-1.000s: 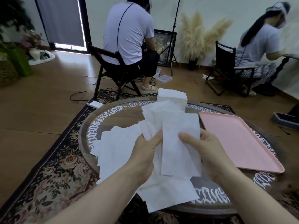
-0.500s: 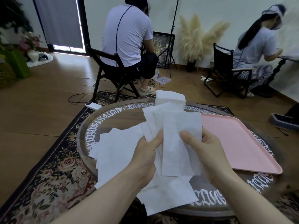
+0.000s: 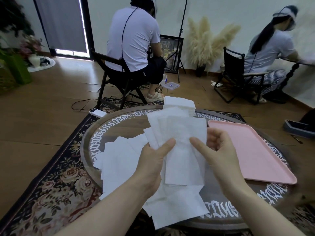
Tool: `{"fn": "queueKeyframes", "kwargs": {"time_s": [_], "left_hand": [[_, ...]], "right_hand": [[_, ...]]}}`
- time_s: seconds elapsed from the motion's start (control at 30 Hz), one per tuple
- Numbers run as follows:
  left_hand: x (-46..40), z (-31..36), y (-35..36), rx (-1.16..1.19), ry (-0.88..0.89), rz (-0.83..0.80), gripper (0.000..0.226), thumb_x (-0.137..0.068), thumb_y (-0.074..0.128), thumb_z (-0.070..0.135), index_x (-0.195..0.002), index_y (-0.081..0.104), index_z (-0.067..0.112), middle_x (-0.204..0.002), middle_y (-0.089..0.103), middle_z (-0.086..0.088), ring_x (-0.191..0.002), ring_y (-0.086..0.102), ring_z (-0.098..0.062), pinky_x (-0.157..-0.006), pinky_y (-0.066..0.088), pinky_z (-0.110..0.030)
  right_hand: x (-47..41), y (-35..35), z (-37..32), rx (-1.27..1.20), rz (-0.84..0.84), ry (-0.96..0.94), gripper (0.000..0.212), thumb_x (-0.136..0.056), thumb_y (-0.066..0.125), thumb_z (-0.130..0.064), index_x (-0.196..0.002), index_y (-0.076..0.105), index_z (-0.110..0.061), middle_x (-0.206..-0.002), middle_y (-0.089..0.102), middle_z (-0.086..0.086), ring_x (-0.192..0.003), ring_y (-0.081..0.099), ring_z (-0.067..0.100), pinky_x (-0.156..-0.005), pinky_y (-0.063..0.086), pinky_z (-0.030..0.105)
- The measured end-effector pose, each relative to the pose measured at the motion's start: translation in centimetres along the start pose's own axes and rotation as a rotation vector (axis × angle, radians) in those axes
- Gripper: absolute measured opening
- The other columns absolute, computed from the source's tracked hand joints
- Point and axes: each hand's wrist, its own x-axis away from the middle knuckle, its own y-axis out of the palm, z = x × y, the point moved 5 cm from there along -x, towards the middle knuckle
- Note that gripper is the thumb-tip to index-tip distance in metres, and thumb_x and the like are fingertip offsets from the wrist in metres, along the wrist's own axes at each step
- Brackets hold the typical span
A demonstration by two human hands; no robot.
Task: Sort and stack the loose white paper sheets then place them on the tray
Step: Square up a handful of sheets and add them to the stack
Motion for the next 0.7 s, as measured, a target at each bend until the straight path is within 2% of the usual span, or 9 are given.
{"fn": "queueKeyframes", "kwargs": {"time_s": [0.07, 0.17, 0.27, 0.33, 0.4, 0.5, 0.6, 0.7], "left_hand": [[-0.1, 0.3, 0.1, -0.01, 0.004, -0.035, 0.03, -0.089, 0.064, 0.009, -0.118, 0.065, 0.001, -0.111, 0.073, -0.016, -0.104, 0.07, -0.033, -0.092, 0.055, -0.046], [0.2, 0.8, 0.2, -0.186, 0.117, -0.031, 0.036, -0.09, 0.065, 0.008, -0.124, 0.06, 0.019, -0.116, 0.072, -0.005, -0.103, 0.07, -0.022, -0.087, 0.057, -0.04], [1.0, 1.8, 0.6, -0.43, 0.346, -0.026, 0.081, -0.091, 0.066, 0.008, -0.143, 0.029, 0.058, -0.137, 0.054, 0.024, -0.122, 0.057, -0.002, -0.099, 0.05, -0.034], [1.2, 2.1, 1.0, -0.481, 0.445, -0.068, 0.09, -0.09, 0.066, 0.006, -0.138, 0.023, 0.069, -0.139, 0.048, 0.033, -0.126, 0.05, 0.004, -0.103, 0.048, -0.033], [1.0, 2.0, 1.0, -0.481, 0.455, -0.065, 0.08, -0.09, 0.067, 0.006, -0.133, 0.039, 0.067, -0.133, 0.055, 0.03, -0.122, 0.054, 0.004, -0.101, 0.051, -0.034], [0.7, 1.8, 0.8, -0.414, 0.394, -0.045, 0.056, -0.085, 0.071, 0.003, -0.123, 0.064, 0.043, -0.125, 0.066, 0.017, -0.115, 0.062, -0.002, -0.097, 0.054, -0.033], [0.4, 1.6, 0.8, -0.327, 0.304, -0.066, 0.041, -0.08, 0.075, 0.001, -0.11, 0.071, 0.029, -0.11, 0.074, 0.008, -0.105, 0.069, -0.013, -0.084, 0.058, -0.028], [0.1, 1.6, 0.6, -0.261, 0.23, -0.078, 0.031, -0.078, 0.077, 0.0, -0.1, 0.074, 0.021, -0.101, 0.077, -0.003, -0.095, 0.073, -0.02, -0.079, 0.059, -0.031]], "right_hand": [[-0.1, 0.0, 0.2, -0.059, -0.087, 0.063, 0.062, -0.073, 0.08, -0.023, -0.128, 0.05, -0.018, -0.116, 0.066, -0.004, -0.102, 0.066, 0.006, -0.071, 0.054, 0.019], [0.2, 0.7, 0.4, -0.204, -0.242, 0.109, 0.049, -0.08, 0.072, -0.005, -0.126, 0.056, -0.01, -0.11, 0.075, 0.0, -0.094, 0.073, 0.014, -0.065, 0.057, 0.019], [0.4, 0.5, 0.0, -0.197, -0.198, -0.029, 0.042, -0.081, 0.068, 0.0, -0.119, 0.059, -0.015, -0.106, 0.075, -0.003, -0.095, 0.073, 0.015, -0.067, 0.057, 0.021], [0.5, 0.4, -0.2, -0.202, -0.173, -0.092, 0.043, -0.08, 0.068, -0.005, -0.118, 0.058, -0.021, -0.107, 0.074, -0.006, -0.096, 0.072, 0.014, -0.068, 0.057, 0.02], [0.6, 0.3, -0.4, -0.191, -0.155, -0.141, 0.049, -0.078, 0.068, -0.011, -0.124, 0.056, -0.025, -0.111, 0.073, -0.006, -0.1, 0.071, 0.014, -0.07, 0.057, 0.022], [0.7, 0.3, -0.6, -0.194, -0.148, -0.196, 0.056, -0.08, 0.068, -0.015, -0.129, 0.054, -0.039, -0.12, 0.069, -0.007, -0.105, 0.069, 0.012, -0.071, 0.058, 0.022], [0.9, 0.3, -1.0, -0.184, -0.139, -0.244, 0.062, -0.08, 0.067, -0.016, -0.127, 0.053, -0.054, -0.13, 0.063, -0.011, -0.111, 0.066, 0.009, -0.073, 0.057, 0.021], [1.0, 0.1, -0.9, -0.16, -0.121, -0.252, 0.068, -0.079, 0.068, -0.018, -0.128, 0.048, -0.061, -0.139, 0.058, -0.006, -0.118, 0.063, 0.013, -0.08, 0.058, 0.025]]}}
